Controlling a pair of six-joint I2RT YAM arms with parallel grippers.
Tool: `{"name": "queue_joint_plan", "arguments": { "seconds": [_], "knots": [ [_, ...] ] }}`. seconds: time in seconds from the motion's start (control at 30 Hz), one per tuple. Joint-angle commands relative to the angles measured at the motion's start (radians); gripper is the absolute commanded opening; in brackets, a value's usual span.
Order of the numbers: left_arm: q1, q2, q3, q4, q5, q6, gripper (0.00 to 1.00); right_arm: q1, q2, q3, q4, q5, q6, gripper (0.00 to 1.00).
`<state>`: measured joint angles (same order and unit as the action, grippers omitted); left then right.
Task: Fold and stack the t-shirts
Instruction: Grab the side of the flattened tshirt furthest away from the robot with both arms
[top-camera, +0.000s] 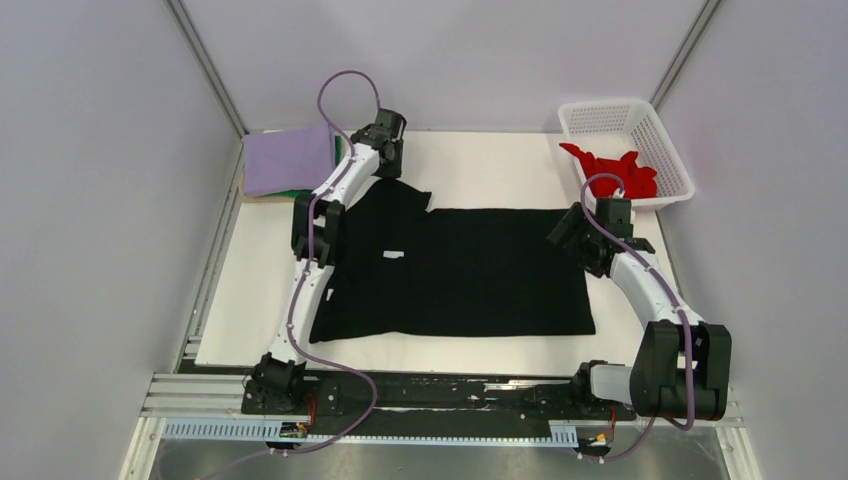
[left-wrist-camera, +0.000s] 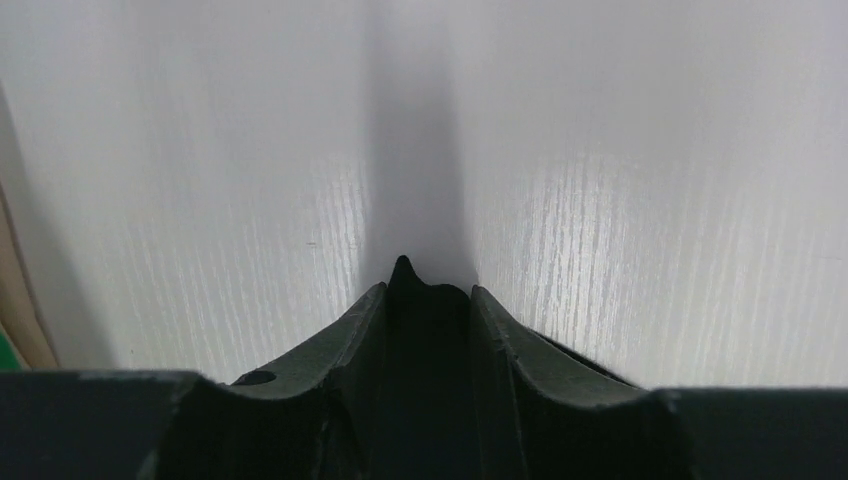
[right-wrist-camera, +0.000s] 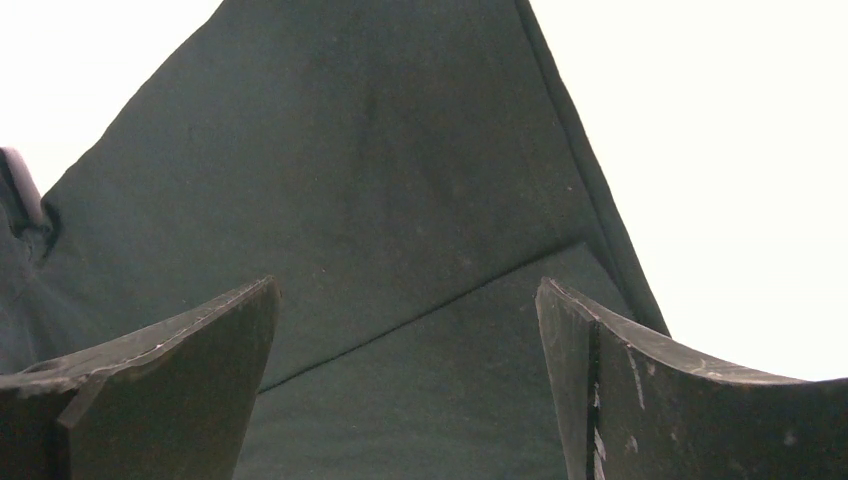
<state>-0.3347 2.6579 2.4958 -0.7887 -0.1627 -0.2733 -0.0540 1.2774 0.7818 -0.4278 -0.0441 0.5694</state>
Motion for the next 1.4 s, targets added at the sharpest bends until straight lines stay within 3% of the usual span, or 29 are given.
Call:
{"name": "queue_joint_plan", "arguments": {
  "seconds": [0.0,0.1,0.13,0.2,0.47,0.8,0.97,1.2,1.37],
  "knots": [
    [-0.028,0.014,-0.005,-0.079,-0.033,0.045,0.39,-0.003,-0.017,0.015,0.036,0.036,-0.009,1.00],
    [-0.033,0.013,-0.005,-0.086,-0.046,0.064,0.19,-0.003,-0.008,0.029,0.036,0.043,-0.007,1.00],
    [-0.033,0.009,-0.002,-0.088,-0.052,0.067,0.09,-0.003,-0.001,0.037,0.036,0.071,-0.008,1.00],
    [-0.033,-0.008,-0.003,-0.083,-0.062,0.070,0.00,-0.003,0.018,0.059,0.036,0.084,-0.012,1.00],
    [-0.036,-0.201,-0.138,0.025,-0.055,0.065,0.00,0.072,0.234,0.313,-0.070,0.243,-0.006,0.97],
    [-0.038,-0.422,-0.367,0.132,-0.016,0.034,0.00,0.141,0.742,0.830,-0.345,0.541,0.042,0.90],
    [-0.040,-0.492,-0.450,0.156,0.009,0.033,0.00,0.143,0.918,1.016,-0.421,0.564,0.058,0.86],
    [-0.044,-0.580,-0.584,0.192,0.029,0.026,0.00,0.158,0.999,1.065,-0.459,0.576,0.062,0.78],
    [-0.047,-0.623,-0.647,0.211,0.049,0.018,0.00,0.164,0.974,1.010,-0.467,0.588,0.077,0.65]
  ]
}}
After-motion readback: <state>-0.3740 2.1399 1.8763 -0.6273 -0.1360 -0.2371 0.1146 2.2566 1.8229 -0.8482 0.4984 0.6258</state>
